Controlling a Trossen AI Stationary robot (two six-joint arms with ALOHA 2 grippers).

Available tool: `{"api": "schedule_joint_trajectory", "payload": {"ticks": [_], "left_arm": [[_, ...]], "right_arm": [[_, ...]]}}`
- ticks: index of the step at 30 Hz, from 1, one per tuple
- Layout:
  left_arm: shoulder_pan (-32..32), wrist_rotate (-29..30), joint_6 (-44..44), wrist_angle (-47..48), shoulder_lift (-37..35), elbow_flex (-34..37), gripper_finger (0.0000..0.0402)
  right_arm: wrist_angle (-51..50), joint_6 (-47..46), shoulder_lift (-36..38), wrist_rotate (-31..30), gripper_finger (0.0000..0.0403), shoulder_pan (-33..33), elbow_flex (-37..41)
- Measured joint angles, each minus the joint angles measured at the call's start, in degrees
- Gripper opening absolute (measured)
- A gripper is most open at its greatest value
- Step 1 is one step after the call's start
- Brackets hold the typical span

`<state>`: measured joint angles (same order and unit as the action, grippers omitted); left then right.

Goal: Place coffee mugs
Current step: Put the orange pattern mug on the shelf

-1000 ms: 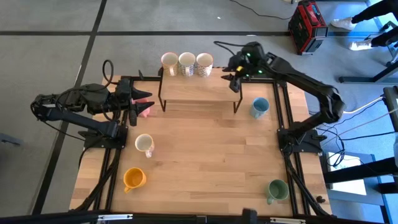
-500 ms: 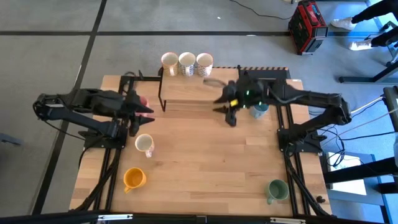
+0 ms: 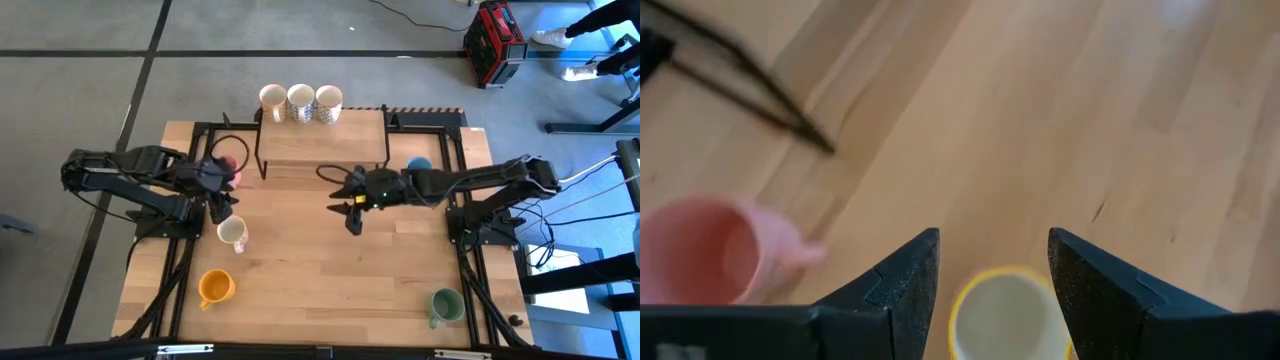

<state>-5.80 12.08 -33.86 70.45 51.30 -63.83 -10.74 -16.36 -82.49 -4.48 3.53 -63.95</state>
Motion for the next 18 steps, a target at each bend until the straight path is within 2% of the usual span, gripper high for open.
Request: {"api": "schedule_joint_trajectory", "payload": {"ticks": [4,11,15,18], "left_arm": [[-0.43,-0.46,-3.54,3.24,-0.15,0.00,0.0183],[-3.78,0.15,-9.15,5.94,-1.23,0.82,0.0183],[-4.37,0.28,-11.28,5.93,-1.56,5.27,0.0183],[-4.35,-2.31,-12.67,4.36,-1.51,10.10,0.0183]], "right_arm": [[8.43,-0.16,-2.33,0.07,0.0151,1.51,1.82],[13.04,-0.21,-6.56,1.23,0.0151,2.54,1.86],[13.97,-2.69,-8.29,2.60,0.0151,2.54,1.86],[13.58,-4.54,-9.19,2.55,0.0151,2.54,1.86]]}}
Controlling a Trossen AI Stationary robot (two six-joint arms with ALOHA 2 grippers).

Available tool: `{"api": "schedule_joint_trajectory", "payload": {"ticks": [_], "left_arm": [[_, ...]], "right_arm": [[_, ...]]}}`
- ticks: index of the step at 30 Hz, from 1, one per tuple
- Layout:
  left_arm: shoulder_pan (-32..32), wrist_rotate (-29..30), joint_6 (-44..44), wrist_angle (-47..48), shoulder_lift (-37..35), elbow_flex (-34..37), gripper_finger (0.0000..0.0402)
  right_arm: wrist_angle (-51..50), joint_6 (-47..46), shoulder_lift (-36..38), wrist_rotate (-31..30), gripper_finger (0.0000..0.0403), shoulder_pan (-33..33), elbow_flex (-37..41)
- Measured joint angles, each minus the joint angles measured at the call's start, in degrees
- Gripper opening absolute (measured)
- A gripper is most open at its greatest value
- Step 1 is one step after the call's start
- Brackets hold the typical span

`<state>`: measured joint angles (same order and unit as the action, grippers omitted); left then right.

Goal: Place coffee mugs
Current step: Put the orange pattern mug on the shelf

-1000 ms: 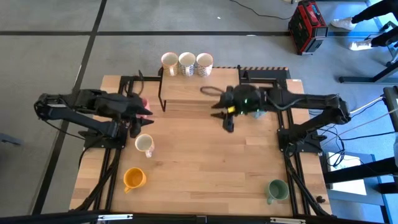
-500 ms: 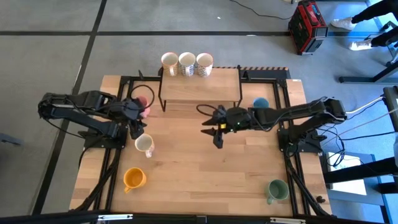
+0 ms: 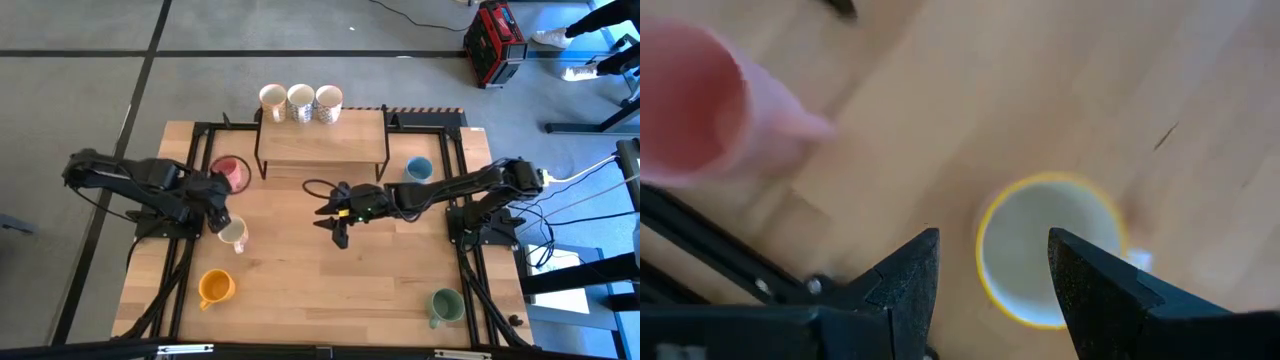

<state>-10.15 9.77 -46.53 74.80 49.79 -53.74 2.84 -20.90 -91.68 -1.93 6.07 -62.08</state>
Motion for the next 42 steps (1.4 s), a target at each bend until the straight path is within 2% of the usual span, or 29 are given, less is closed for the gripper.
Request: {"api": "schedule_joint_trajectory", "payload": {"ticks": [5,9,27,34,42], "left_arm": [[0.00,-3.83,-1.36,-4.93,0.12,7.19,0.0183],[0.00,-4.38,-1.92,-7.72,0.10,11.11,0.0183],[0.00,-6.28,2.24,-15.95,0.14,19.86,0.0180],[0.00,-6.08,5.15,-15.91,0.14,19.93,0.0141],[0.00,-6.09,10.56,-19.68,0.14,19.93,0.0068]], "right_arm": [[0.12,-0.07,-0.31,0.02,0.0151,-0.02,0.00],[0.14,-0.07,-0.31,0.02,0.0151,-0.02,0.00],[-0.38,0.12,-0.29,-3.06,0.0151,-0.09,0.00],[-0.36,2.00,-0.24,-5.35,0.0151,-0.09,0.00],[0.56,1.67,-0.22,-5.50,0.0151,-0.09,-0.02]]}}
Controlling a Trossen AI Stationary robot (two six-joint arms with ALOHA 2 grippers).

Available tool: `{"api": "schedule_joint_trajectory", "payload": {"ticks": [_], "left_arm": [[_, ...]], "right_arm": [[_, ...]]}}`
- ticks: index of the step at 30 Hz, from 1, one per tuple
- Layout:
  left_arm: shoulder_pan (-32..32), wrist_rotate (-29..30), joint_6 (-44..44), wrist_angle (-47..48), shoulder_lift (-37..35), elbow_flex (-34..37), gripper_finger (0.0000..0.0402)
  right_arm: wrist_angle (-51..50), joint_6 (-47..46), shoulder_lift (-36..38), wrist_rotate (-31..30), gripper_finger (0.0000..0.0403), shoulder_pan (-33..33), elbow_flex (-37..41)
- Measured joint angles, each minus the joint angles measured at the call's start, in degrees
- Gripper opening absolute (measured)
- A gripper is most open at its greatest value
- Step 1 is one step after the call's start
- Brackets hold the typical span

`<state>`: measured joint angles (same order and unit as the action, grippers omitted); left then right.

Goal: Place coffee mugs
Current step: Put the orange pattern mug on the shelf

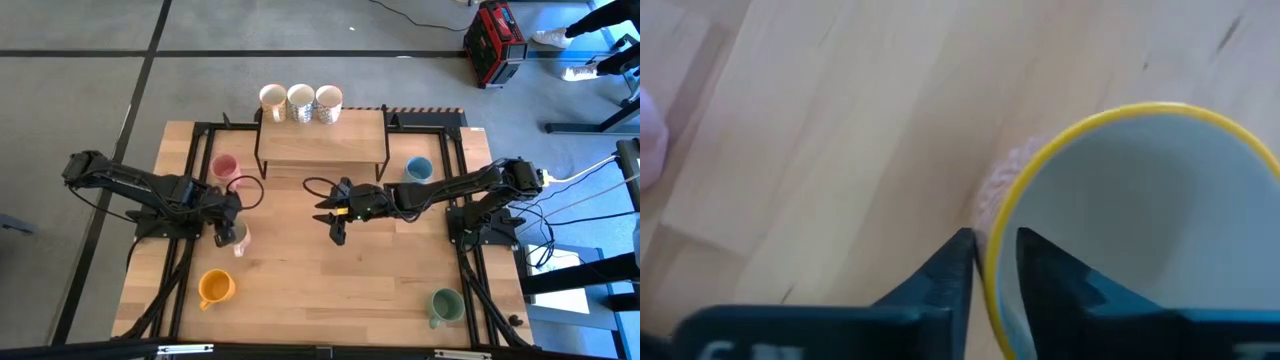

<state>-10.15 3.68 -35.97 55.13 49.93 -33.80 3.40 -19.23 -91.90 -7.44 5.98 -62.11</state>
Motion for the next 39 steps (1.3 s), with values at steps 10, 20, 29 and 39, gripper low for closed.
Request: {"api": "schedule_joint_trajectory", "payload": {"ticks": [10,20,29,39], "left_arm": [[0.00,0.24,4.21,-2.06,0.04,0.04,0.0018],[0.00,1.68,3.65,-2.36,0.04,0.04,0.0019],[2.01,-0.05,4.23,-10.29,3.62,0.02,0.0019],[5.55,-3.47,4.75,-19.77,9.99,-0.20,0.0019]], "right_arm": [[-0.50,-0.04,0.00,-1.56,0.0152,0.00,0.00],[-0.55,-3.31,0.00,-0.46,0.0152,0.00,0.00],[-0.71,-4.44,0.00,-0.48,0.0152,0.00,0.00],[-2.50,-7.44,0.00,0.01,0.0219,0.00,-0.02]]}}
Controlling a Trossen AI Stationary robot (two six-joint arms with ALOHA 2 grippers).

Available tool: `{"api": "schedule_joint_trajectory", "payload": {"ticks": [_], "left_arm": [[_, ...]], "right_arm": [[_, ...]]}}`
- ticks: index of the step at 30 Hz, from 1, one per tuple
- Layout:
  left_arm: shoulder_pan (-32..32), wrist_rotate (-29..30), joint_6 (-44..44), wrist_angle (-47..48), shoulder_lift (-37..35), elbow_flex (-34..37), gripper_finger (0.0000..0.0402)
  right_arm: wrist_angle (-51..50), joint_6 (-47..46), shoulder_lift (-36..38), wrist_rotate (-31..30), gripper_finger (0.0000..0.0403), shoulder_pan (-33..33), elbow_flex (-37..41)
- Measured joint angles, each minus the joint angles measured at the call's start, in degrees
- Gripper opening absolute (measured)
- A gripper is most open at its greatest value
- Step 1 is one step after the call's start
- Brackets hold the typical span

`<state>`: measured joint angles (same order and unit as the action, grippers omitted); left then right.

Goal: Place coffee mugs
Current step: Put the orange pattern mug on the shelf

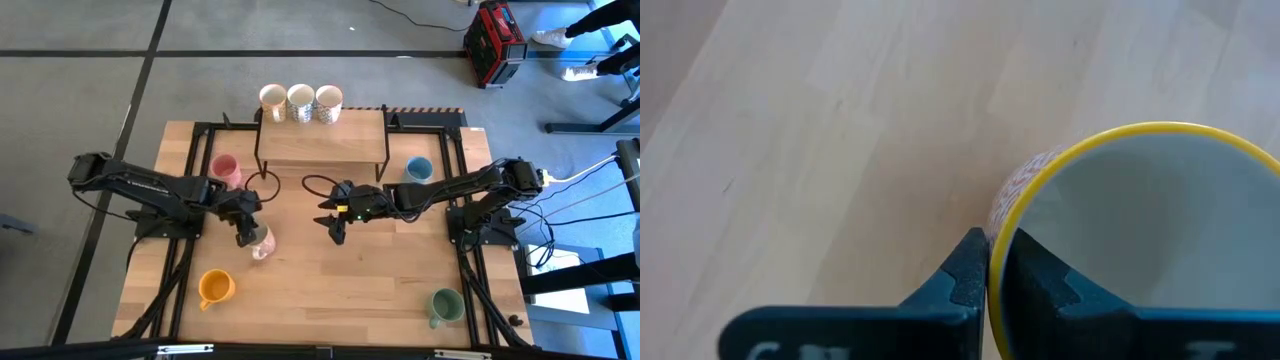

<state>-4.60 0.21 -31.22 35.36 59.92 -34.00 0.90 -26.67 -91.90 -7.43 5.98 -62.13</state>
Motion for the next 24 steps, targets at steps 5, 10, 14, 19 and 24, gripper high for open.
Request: {"api": "schedule_joint_trajectory", "payload": {"ticks": [5,10,14,19,24], "left_arm": [[2.17,0.75,0.02,-2.75,0.26,0.20,0.0019],[3.40,2.54,0.30,-3.36,0.26,0.22,0.0019],[3.73,2.58,0.41,-4.64,0.29,0.26,0.0019],[3.74,3.98,-0.16,-5.49,0.26,0.26,0.0019],[5.22,4.28,-1.26,-10.69,0.24,0.26,0.0019]], "right_arm": [[0.20,4.42,0.00,0.63,0.0255,0.08,0.00],[2.94,5.36,-2.87,3.09,0.0254,0.09,-0.04],[9.27,6.93,-7.77,8.42,0.0242,0.09,-0.19],[16.56,7.24,-11.49,11.62,0.0226,0.48,-0.22],[16.99,10.60,-12.12,11.53,0.0217,0.86,-0.22]]}}
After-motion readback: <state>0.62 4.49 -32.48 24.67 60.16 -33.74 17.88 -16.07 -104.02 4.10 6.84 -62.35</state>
